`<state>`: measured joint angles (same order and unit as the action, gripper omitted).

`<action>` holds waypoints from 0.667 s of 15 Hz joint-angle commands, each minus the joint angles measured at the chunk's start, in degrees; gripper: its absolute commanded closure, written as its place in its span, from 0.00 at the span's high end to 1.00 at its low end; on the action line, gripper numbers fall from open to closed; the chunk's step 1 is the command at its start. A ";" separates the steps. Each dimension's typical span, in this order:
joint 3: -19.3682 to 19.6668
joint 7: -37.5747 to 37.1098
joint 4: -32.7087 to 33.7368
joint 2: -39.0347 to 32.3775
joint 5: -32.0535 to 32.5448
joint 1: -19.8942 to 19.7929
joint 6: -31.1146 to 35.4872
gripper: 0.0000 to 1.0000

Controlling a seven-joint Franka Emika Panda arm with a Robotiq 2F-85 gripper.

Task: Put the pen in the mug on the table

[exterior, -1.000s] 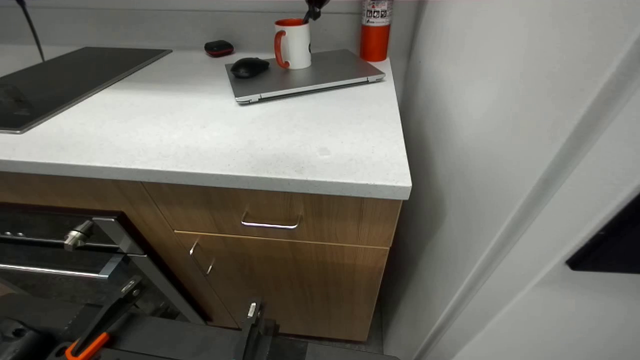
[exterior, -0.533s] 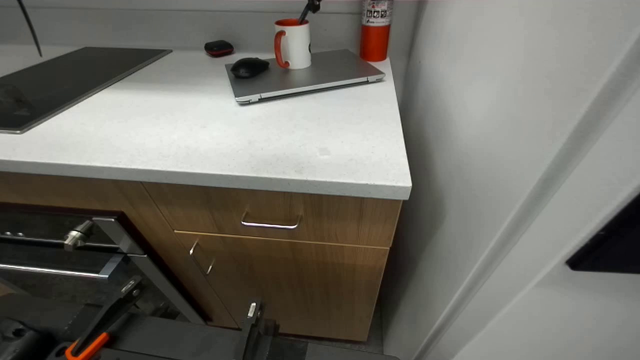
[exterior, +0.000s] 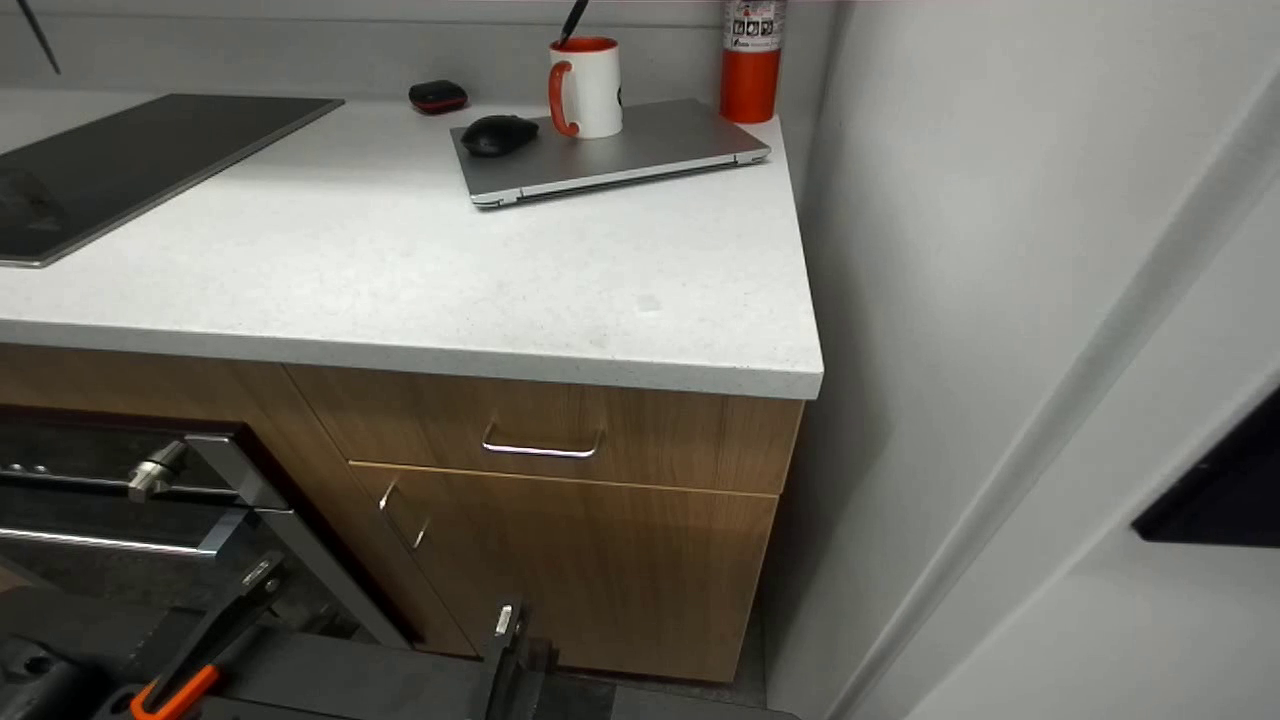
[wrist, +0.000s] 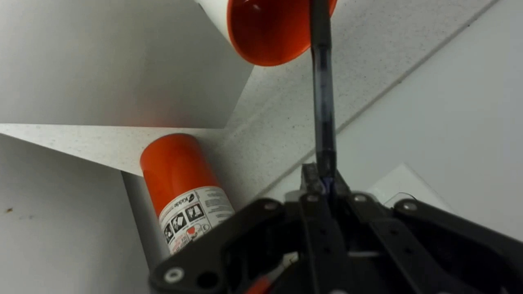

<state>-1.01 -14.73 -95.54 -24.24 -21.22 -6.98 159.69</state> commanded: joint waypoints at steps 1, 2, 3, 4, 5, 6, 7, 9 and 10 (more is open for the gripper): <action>-2.06 6.01 -8.96 7.18 -4.39 -2.71 2.55 0.01; -1.83 7.20 -10.92 8.74 -4.81 -3.08 2.28 0.01; -2.05 8.76 -12.83 10.34 -4.97 -4.13 0.48 0.01; -2.11 10.51 -14.47 11.71 -5.54 -4.81 -0.24 0.01; -1.50 11.28 -16.52 13.19 -5.13 -5.09 -0.61 0.01; -0.93 11.90 -18.61 14.75 -4.33 -5.34 -0.90 0.01; -1.00 13.81 -21.47 17.07 -4.26 -6.03 -2.25 0.01; 2.30 13.93 -25.94 20.06 -0.11 -4.39 -5.76 0.01; 3.36 14.01 -27.57 20.97 2.26 -3.93 -8.43 0.01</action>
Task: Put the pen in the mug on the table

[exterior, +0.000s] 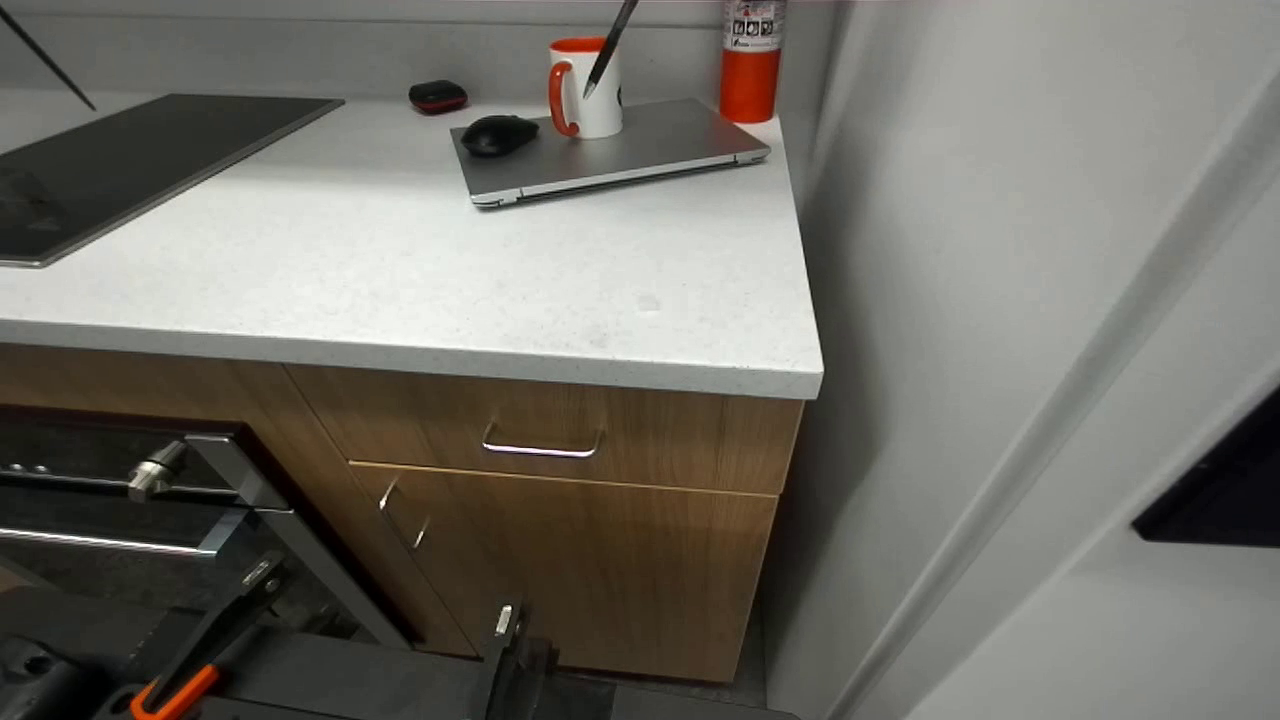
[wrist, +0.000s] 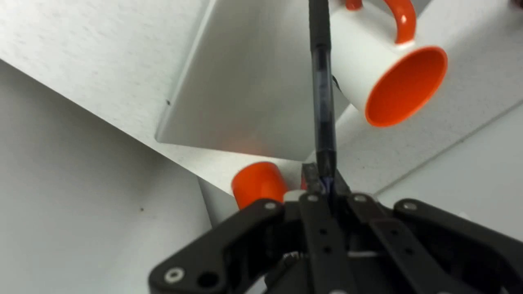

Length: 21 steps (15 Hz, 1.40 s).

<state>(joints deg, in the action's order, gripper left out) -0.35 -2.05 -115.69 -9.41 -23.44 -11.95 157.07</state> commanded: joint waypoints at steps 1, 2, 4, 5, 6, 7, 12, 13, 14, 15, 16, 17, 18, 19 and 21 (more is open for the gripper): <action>3.46 1.19 -8.22 6.00 6.80 1.39 -7.66 0.01; 4.10 0.79 -9.61 6.42 9.48 1.73 -9.51 0.01; 5.13 -0.65 -11.77 6.19 15.54 2.36 -12.34 0.01; 5.60 -2.00 -11.81 5.28 19.21 2.62 -13.71 0.01; 5.92 -2.93 -11.57 4.39 22.47 2.93 -15.62 0.01; 6.08 -3.73 -11.20 3.37 24.82 3.26 -17.17 0.01; 6.55 -7.39 -6.73 -2.08 30.99 4.77 -20.67 0.01; 6.69 -8.16 -5.74 -2.91 31.30 5.06 -20.44 0.31; 6.89 -8.59 -4.79 -3.54 31.50 5.33 -20.09 0.32; 7.06 -8.90 -3.82 -4.22 31.64 5.53 -20.02 0.39; 7.23 -8.94 -2.72 -4.71 31.62 5.64 -20.22 0.46; 7.41 -9.08 -1.84 -5.23 31.56 5.75 -20.06 0.53; 7.61 -9.16 -0.90 -5.63 31.52 5.80 -20.08 0.61; 7.77 -9.23 -0.13 -6.01 31.46 5.83 -19.91 0.68; 8.02 -9.13 1.17 -6.53 31.34 5.81 -19.85 0.84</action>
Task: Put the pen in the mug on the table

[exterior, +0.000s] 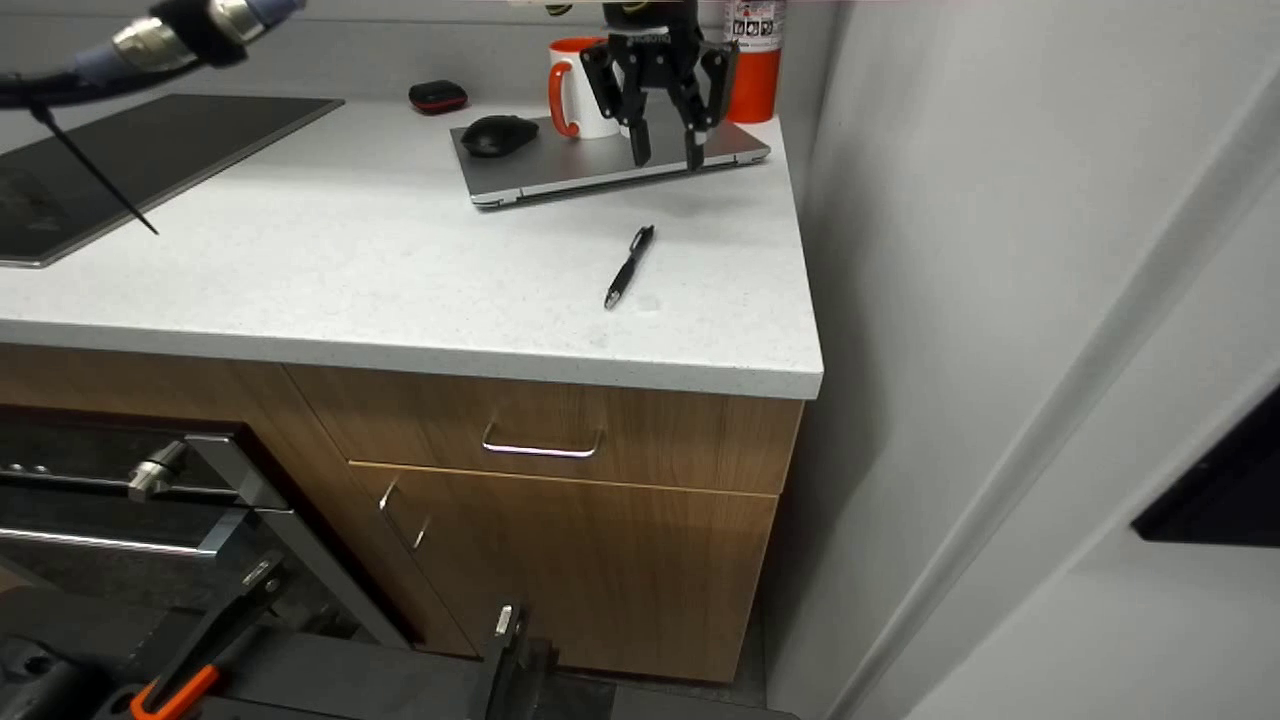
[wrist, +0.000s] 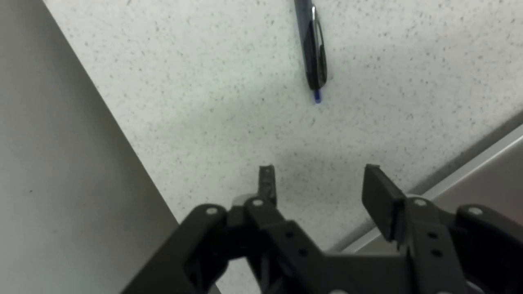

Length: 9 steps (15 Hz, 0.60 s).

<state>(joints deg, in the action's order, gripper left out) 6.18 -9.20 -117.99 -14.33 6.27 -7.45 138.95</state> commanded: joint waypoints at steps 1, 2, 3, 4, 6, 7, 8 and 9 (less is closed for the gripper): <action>1.62 -1.93 3.95 -1.83 1.63 1.37 -1.67 0.92; 1.75 -1.89 4.37 -2.04 1.69 1.43 -1.58 0.98; 1.77 -1.67 4.78 -2.20 1.63 1.44 -1.78 1.00; 1.72 -1.25 5.07 -2.32 1.53 1.45 -1.63 1.00; 1.29 0.22 3.12 -1.37 -0.29 0.85 -0.10 1.00; 1.29 0.22 3.29 -1.50 -0.28 0.90 -0.10 1.00; 1.29 0.22 3.39 -1.58 -0.28 0.94 -0.10 1.00; 1.30 0.22 3.46 -1.63 -0.28 0.97 -0.10 1.00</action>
